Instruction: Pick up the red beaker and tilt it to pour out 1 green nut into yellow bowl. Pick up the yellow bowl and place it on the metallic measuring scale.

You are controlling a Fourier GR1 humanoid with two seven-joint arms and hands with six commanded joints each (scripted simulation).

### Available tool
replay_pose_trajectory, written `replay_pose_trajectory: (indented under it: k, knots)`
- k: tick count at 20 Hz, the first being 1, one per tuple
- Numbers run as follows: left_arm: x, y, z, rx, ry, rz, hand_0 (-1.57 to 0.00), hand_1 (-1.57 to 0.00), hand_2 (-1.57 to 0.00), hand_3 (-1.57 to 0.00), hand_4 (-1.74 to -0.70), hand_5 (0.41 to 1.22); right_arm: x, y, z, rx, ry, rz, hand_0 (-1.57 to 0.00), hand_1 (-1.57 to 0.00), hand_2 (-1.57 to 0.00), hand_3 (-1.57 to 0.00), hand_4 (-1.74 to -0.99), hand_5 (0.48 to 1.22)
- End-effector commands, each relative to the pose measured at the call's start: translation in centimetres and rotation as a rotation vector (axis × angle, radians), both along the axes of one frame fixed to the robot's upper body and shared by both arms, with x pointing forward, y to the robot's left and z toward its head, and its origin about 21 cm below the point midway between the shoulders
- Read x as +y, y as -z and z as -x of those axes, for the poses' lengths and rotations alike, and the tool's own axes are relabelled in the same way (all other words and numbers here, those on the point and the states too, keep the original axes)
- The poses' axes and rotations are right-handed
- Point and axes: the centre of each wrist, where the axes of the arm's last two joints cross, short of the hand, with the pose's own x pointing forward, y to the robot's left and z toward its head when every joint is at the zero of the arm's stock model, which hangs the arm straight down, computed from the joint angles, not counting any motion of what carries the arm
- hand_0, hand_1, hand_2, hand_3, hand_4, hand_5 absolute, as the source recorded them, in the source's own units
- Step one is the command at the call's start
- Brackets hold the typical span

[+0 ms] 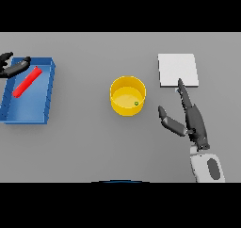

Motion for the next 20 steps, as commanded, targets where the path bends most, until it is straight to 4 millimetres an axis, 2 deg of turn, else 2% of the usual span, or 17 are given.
replay_pose_trajectory:
  k: [1, 4, 6, 7, 12, 16, 20]
  knots:
    - [-0.1, -0.1, 0.0, -0.021, 0.001, 0.001, -0.13, -0.11, -0.11, -0.11, -0.79, 0.627, -0.2, 0.1, 0.1, 0.002, 0.004, 0.004, 0.0, 0.0, 0.0, 0.0, -1.157, 0.665]
    - [-0.4, -0.3, -0.1, -0.086, 0.019, 0.02, -0.06, -0.06, -0.06, -0.06, -0.78, 0.633, 0.3, -0.1, -0.2, 0.035, 0.038, 0.066, 0.0, 0.0, 0.0, 0.0, -1.131, 0.631]
    - [-0.6, -0.3, 0.0, -0.134, 0.028, 0.061, -0.04, -0.04, -0.03, -0.04, -0.78, 0.644, 0.9, -1.1, -0.7, -0.001, -0.055, 0.123, 0.0, 0.0, 0.0, 0.0, -1.087, 0.649]
    - [-0.3, -0.5, 0.1, -0.144, 0.03, 0.071, -0.03, -0.03, -0.03, -0.03, -0.79, 0.652, 0.3, -1.4, -1.1, 0.001, -0.095, 0.167, 0.0, 0.0, 0.0, 0.0, -1.08, 0.662]
    - [-1.6, 0.4, 0.4, -0.136, 0.043, 0.104, -0.01, -0.01, -0.01, -0.01, -0.8, 0.678, 0.8, -3.7, -4.1, -0.046, -0.254, 0.579, 0.0, 0.0, 0.0, 0.0, -1.132, 0.631]
    - [-1.3, 0.1, 0.5, -0.138, 0.042, 0.12, 0.0, 0.0, 0.0, 0.0, -0.81, 0.688, 2.2, -5.7, -6.3, -0.128, -0.424, 0.845, 0.0, 0.0, 0.0, 0.0, -1.152, 0.632]
    - [-0.8, -0.1, 0.6, -0.14, 0.051, 0.109, 0.0, 0.0, 0.0, 0.0, -0.81, 0.689, 3.9, -5.4, -7.9, -0.161, -0.572, 1.023, 0.0, 0.0, 0.0, 0.0, -1.164, 0.641]
